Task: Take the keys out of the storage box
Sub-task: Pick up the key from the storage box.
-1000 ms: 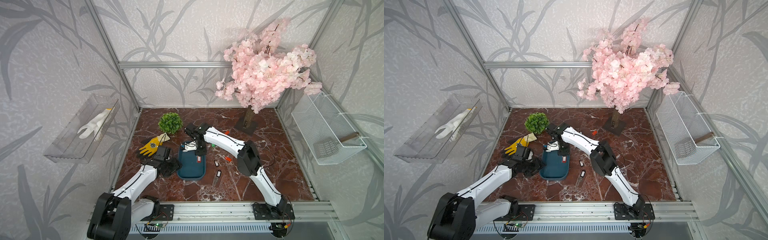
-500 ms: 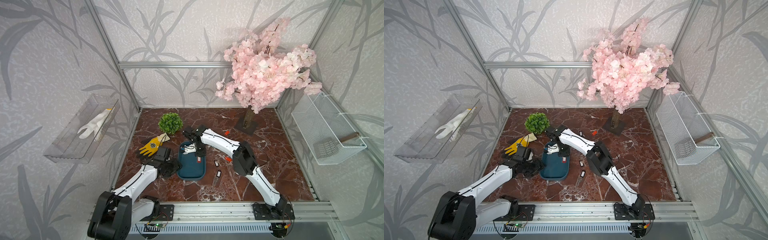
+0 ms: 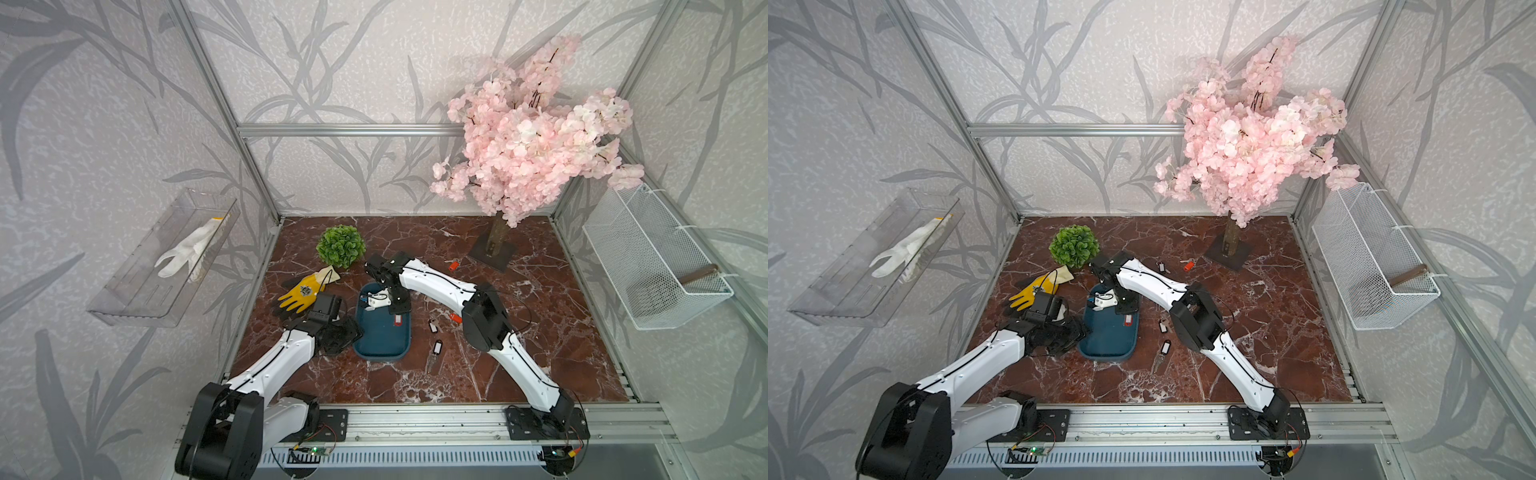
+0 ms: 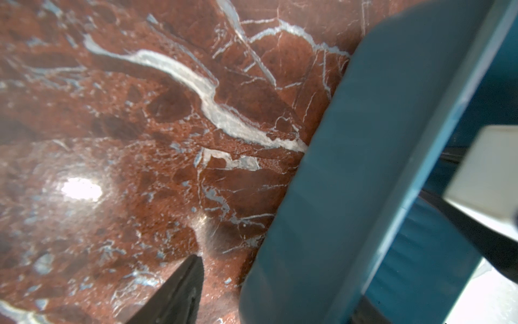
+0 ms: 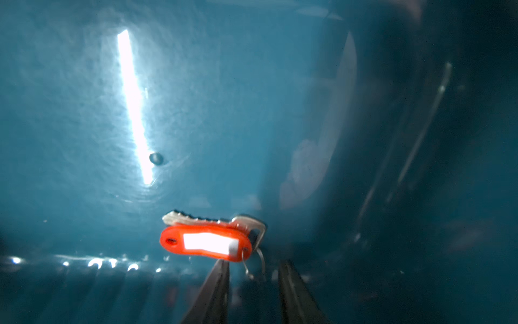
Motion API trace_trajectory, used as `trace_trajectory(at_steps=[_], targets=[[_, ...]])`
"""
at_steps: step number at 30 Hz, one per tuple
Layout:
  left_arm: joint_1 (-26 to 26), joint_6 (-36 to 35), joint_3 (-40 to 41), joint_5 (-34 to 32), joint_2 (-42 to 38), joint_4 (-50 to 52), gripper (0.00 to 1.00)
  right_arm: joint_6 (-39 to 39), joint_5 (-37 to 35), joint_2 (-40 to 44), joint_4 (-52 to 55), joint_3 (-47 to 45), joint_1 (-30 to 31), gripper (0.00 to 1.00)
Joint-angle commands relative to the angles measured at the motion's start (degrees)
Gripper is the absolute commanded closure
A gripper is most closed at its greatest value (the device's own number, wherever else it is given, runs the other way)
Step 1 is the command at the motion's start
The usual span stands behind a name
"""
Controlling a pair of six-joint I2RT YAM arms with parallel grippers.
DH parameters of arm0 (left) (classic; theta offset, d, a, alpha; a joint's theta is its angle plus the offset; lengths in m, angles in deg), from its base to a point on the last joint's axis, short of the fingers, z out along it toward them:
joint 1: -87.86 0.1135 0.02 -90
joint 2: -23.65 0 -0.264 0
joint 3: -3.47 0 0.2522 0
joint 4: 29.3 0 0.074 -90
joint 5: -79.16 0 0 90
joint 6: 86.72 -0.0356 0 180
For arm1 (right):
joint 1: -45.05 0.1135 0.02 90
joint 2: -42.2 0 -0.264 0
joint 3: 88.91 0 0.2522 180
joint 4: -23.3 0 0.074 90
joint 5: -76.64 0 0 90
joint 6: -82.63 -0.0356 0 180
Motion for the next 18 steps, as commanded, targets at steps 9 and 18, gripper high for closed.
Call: trace_trajectory(at_steps=[9,18], targets=[[0.4,-0.3,-0.9,-1.5,0.3,1.6,0.33,0.7,1.2,-2.6,1.9,2.1,1.9,0.85],[0.5,-0.9,-2.0,-2.4,-0.4,3.1,0.32,0.0,-1.2,-0.3,0.0,2.2,1.9,1.00]])
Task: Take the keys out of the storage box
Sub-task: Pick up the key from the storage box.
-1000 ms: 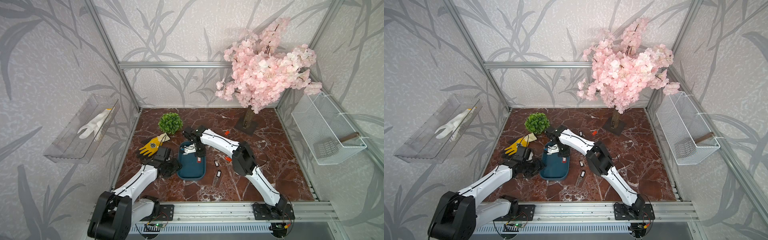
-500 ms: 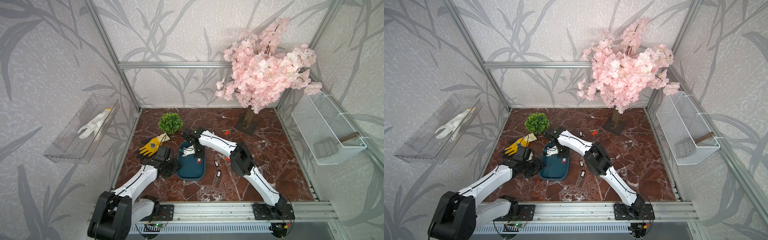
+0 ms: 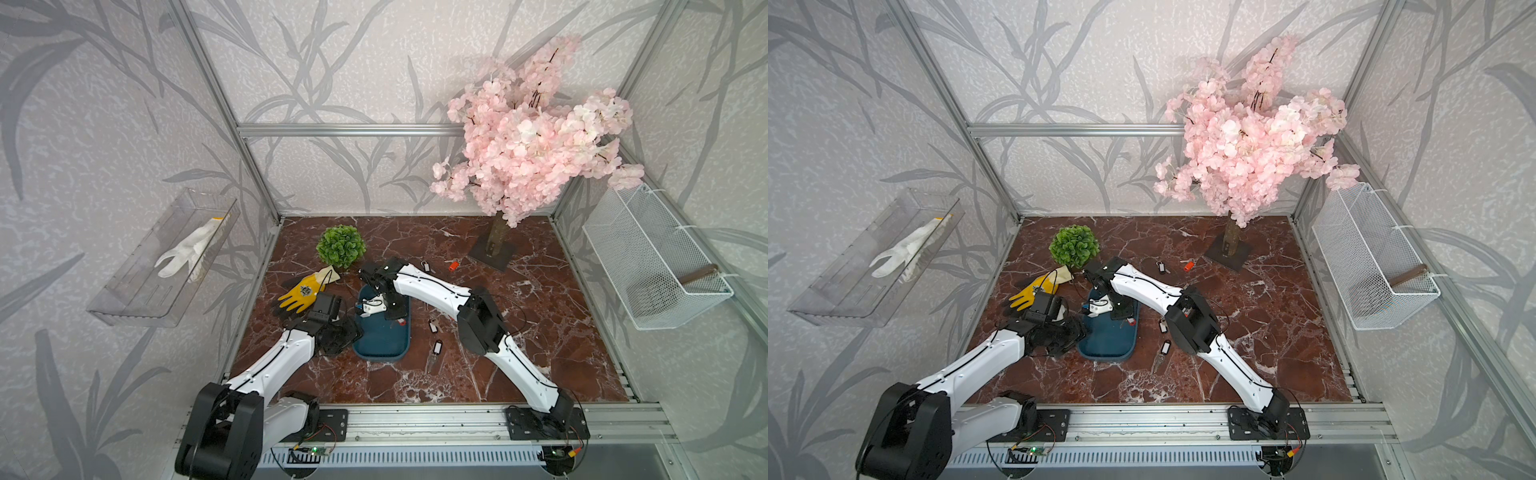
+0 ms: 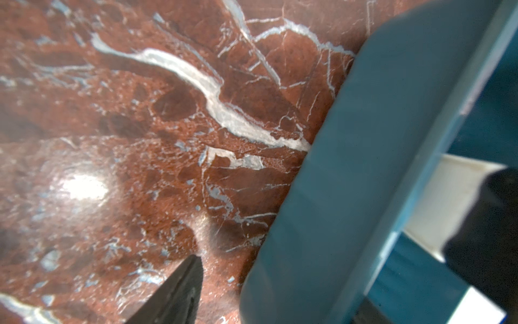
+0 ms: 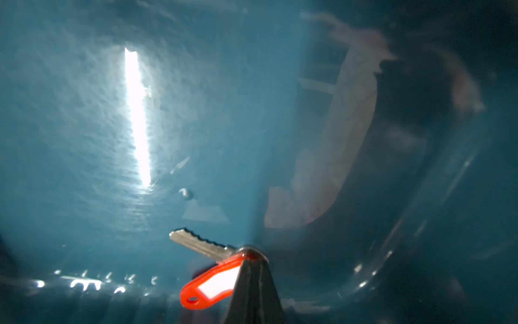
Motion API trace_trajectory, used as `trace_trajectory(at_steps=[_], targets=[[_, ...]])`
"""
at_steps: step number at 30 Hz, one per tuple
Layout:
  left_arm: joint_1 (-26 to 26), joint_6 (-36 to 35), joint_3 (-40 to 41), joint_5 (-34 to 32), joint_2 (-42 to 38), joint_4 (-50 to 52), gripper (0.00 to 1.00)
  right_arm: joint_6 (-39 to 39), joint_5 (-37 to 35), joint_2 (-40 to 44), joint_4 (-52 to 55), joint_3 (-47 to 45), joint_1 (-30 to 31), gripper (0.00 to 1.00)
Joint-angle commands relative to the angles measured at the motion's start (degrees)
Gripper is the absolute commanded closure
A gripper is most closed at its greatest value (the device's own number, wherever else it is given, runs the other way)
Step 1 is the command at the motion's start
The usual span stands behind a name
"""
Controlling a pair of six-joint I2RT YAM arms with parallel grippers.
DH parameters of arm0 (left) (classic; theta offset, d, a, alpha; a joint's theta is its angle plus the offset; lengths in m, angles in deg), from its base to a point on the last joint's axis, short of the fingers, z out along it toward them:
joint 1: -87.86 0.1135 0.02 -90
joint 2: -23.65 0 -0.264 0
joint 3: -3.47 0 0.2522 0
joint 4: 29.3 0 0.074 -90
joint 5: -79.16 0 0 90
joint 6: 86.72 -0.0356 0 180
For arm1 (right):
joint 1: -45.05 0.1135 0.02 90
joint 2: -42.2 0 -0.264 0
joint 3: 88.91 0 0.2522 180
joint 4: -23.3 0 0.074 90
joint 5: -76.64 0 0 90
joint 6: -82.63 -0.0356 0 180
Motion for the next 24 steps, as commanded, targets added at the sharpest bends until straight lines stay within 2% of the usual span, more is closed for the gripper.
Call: trace_trajectory(at_steps=[1,9,17,20,24], targets=[[0.4,-0.8,-1.8,-1.9,-0.7,2.3,0.32,-0.6,-1.0,1.4,-0.1,0.9,0.0,1.00],[1.1,-1.4,-2.6,-2.4,-4.2,3.2,0.26,-3.5,-0.8,5.5,-0.4,1.8,-0.1,1.00],[2.9,-1.9,-3.3,-6.4,-10.5,3.3,0.08,-10.8,3.5,14.0,-0.1,1.0,-1.0,1.00],[3.9,-2.6,-4.1,-7.9,-12.0,3.0,0.04,-14.3,4.8,19.6,-1.5,-2.9,-3.5,1.00],[5.2,-3.3,-5.4,-9.6,-12.6,1.7,0.01,-19.4,6.1,31.6,-7.7,-16.0,-4.2,1.00]])
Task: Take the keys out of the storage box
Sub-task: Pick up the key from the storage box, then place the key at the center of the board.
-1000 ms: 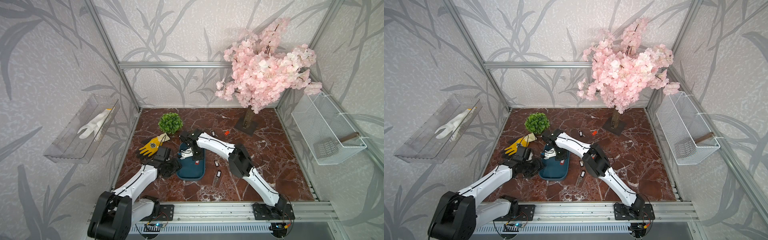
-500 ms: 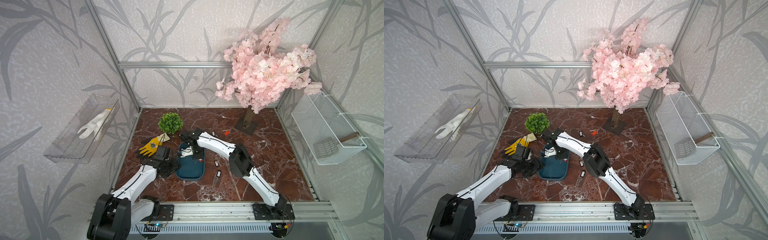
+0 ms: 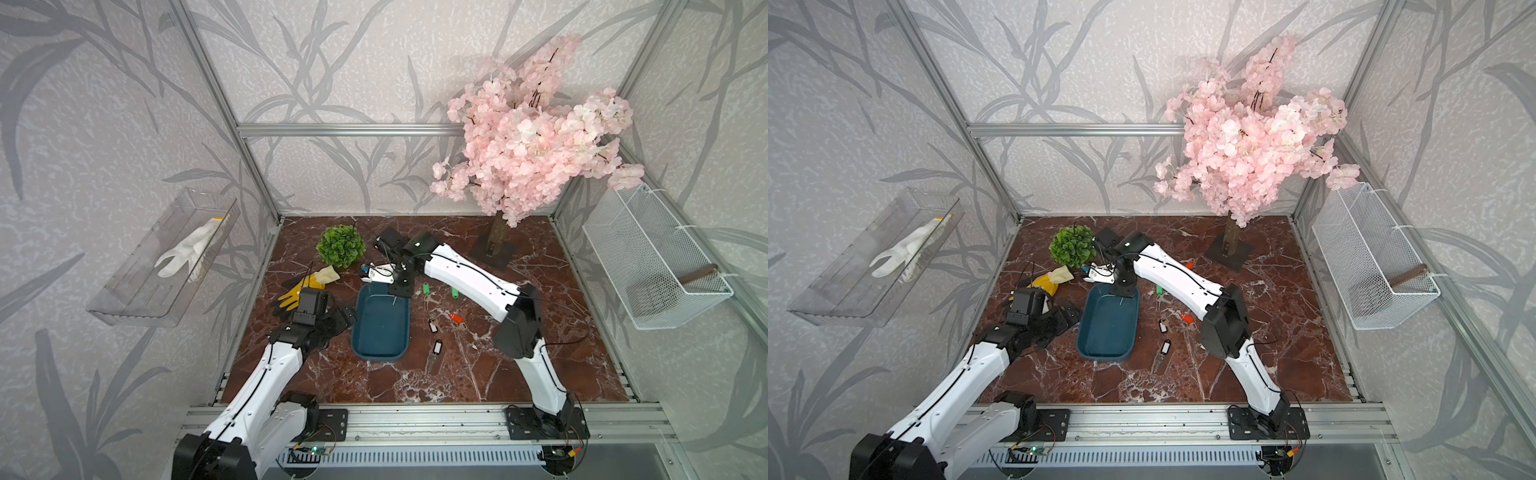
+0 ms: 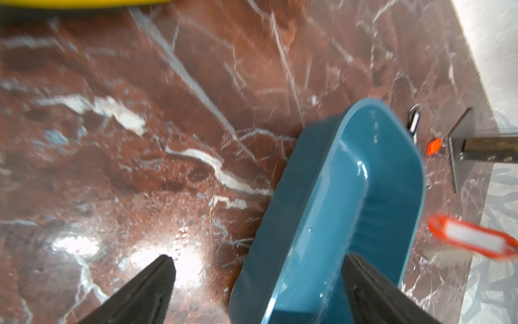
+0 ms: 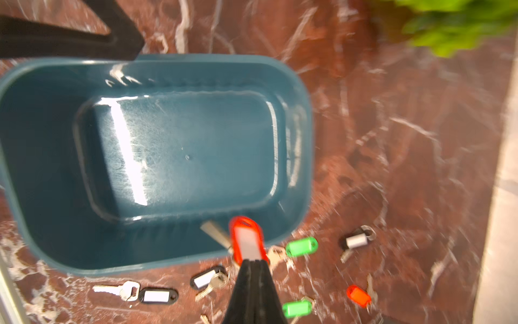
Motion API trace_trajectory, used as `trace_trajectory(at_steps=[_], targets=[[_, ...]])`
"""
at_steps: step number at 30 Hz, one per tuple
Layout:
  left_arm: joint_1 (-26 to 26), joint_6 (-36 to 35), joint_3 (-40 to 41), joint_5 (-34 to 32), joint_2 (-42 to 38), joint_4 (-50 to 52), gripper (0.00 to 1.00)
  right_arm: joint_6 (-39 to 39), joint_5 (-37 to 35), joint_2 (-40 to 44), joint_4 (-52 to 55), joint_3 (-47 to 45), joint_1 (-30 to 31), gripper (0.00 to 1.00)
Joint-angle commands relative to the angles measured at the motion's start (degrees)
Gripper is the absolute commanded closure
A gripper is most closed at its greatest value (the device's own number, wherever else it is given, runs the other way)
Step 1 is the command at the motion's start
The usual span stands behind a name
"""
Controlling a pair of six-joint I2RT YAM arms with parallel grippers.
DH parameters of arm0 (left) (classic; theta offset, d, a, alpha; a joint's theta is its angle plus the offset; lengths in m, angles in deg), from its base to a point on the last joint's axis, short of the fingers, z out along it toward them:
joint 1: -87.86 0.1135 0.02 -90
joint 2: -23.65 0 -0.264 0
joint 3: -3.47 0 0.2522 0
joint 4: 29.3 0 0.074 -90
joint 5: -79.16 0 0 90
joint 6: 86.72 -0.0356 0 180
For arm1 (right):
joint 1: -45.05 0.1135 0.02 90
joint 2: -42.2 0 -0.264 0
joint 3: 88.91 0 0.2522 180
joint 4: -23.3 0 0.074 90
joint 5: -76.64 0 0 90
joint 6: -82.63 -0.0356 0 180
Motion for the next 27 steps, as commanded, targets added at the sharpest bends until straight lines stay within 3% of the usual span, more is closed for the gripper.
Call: trace_trajectory(at_steps=[1,7,14,19,23,27], targets=[[1.2,-1.4,-2.4,-3.2,-0.6,-1.1,0.00,-6.8,2.3,10.2,-5.0,-9.9,-0.6,1.00],[2.6,-1.3,-3.1,-5.5,0.1,-4.3,0.00,-17.8,1.7,31.2,-13.6,-35.0,-1.0,1.00],[4.0,-0.9,-2.6,-7.6,1.5,-7.3,0.00,-31.6,4.3,45.6,-13.9,-57.4,-1.3,1.00],[4.7,-0.9,-3.0,-7.0,3.4,-8.5,0.00,-39.3,6.7,47.1,-19.6,-68.4,-1.9,1.00],[4.9,-1.2,-3.5,-6.3,4.2,-8.4,0.00,-42.8,9.4,44.2,-25.7,-72.5,-2.9,1.00],[5.1,-1.4,-3.3,-6.2,3.6,-7.8,0.00,-44.4,8.5,39.3,-25.2,-72.8,-3.8,1.00]])
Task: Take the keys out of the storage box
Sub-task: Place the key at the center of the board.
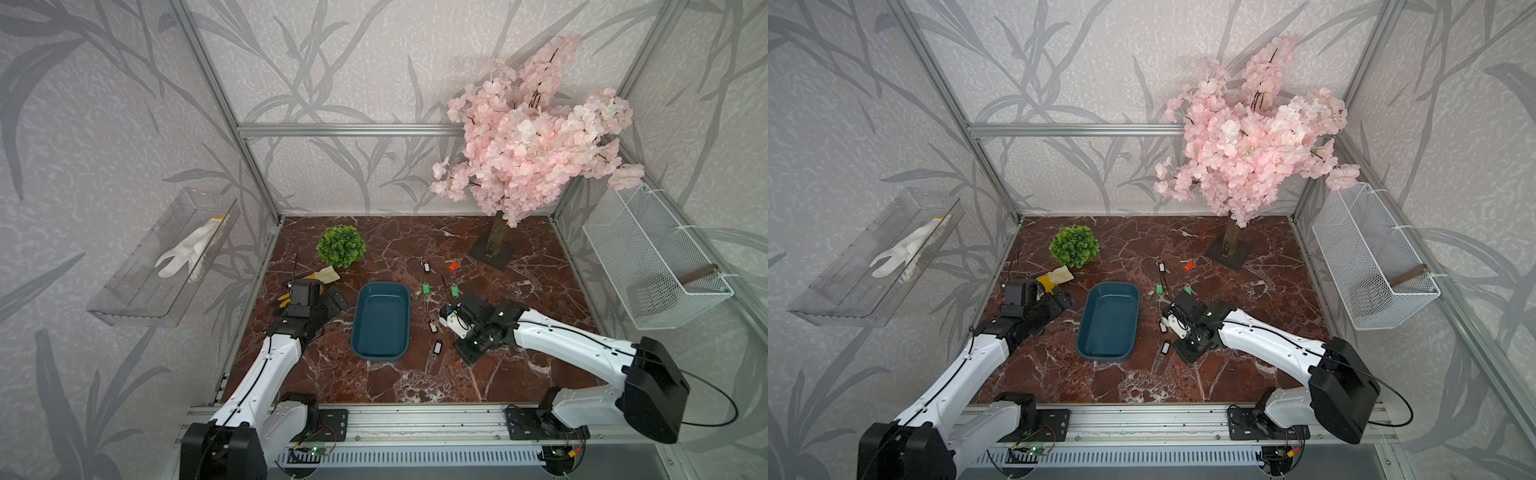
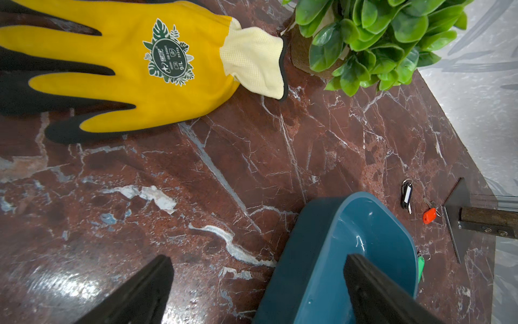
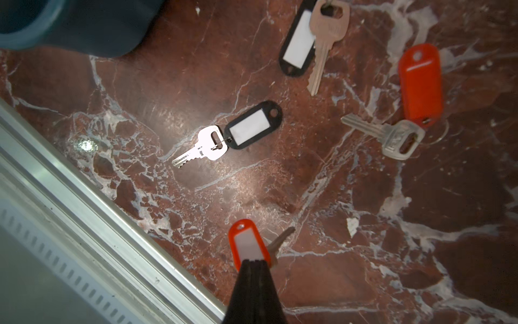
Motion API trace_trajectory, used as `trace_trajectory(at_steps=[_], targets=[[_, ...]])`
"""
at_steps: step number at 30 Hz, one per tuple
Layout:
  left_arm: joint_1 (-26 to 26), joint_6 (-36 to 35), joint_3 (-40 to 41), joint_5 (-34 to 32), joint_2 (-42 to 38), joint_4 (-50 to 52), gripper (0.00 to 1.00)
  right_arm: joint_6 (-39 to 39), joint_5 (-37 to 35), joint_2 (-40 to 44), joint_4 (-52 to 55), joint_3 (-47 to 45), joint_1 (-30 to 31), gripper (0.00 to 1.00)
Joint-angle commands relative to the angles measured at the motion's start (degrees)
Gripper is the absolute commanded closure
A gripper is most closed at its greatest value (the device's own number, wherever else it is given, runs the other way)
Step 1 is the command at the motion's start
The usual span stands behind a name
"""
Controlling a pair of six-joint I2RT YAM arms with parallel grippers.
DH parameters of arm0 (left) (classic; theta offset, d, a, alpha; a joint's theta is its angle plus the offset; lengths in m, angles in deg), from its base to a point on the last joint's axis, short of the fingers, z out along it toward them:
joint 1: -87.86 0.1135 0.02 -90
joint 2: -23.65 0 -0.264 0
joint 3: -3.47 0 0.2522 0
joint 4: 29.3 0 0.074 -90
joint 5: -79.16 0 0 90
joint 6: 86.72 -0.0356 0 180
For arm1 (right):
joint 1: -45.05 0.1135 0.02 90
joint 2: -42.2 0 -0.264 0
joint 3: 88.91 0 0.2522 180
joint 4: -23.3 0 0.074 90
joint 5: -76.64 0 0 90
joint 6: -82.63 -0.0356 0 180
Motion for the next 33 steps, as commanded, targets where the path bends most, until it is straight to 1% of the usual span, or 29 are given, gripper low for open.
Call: trace_trajectory(at_steps=[1,4,9,13,16,19,21,23,27,29,32,33], targets=[[0.6,-0.9,-1.8,-0.1,-0.7,-0.1,0.00,-4.3,0.3,-2.4,-3.3,-0.9,-0.9,1.00],[0.7,-0.8,-1.4,0.0,-0.9,-0.2,0.00,-6.0,1.0,-3.1,-4.8,-2.6,-2.5,1.00],[0.9,-0.8,-1.6,0.5,-0.7,-0.5,0.00,-8.3,0.2,-4.3,-5.5,-4.8,-5.6,1.00],[1.0,-1.0,-1.8,0.6,-0.4,-0.4,0.00,-8.6,1.1,-4.2,-8.0,-5.6,-6.3,0.99],[1.1,-1.3,-2.4,0.9,-0.5,-0.2,0.00,-8.5,0.7,-3.3,-8.1,-4.8,-6.4,0.84],[1.3,-1.7,-3.0,0.8,-0.8,-0.1,0.00,-8.4,-0.6,-0.8,-7.4,-4.3,-7.5,0.71],[1.5,-2.1,-3.4,0.7,-0.8,0.1,0.00,-7.9,-0.6,1.3,-7.1,-4.0,-9.0,0.63],[1.9,-2.5,-4.0,0.7,-0.8,0.1,0.00,-7.3,-0.6,3.6,-6.7,-3.3,-11.0,0.59],[2.5,-4.3,-5.3,0.0,-0.5,-0.7,0.00,-5.0,-2.6,8.4,-8.2,-1.8,-16.3,0.50],[2.7,-5.9,-5.9,-1.4,-0.7,-1.7,0.00,-4.2,-4.0,10.5,-10.5,-1.5,-19.9,0.45],[2.9,-8.7,-6.1,-6.1,-1.3,-3.7,0.00,-3.8,-6.8,14.0,-16.4,-2.8,-25.4,0.37],[2.9,-9.8,-6.0,-8.2,-1.7,-4.5,0.00,-3.9,-7.7,15.5,-18.9,-3.9,-27.3,0.32]])
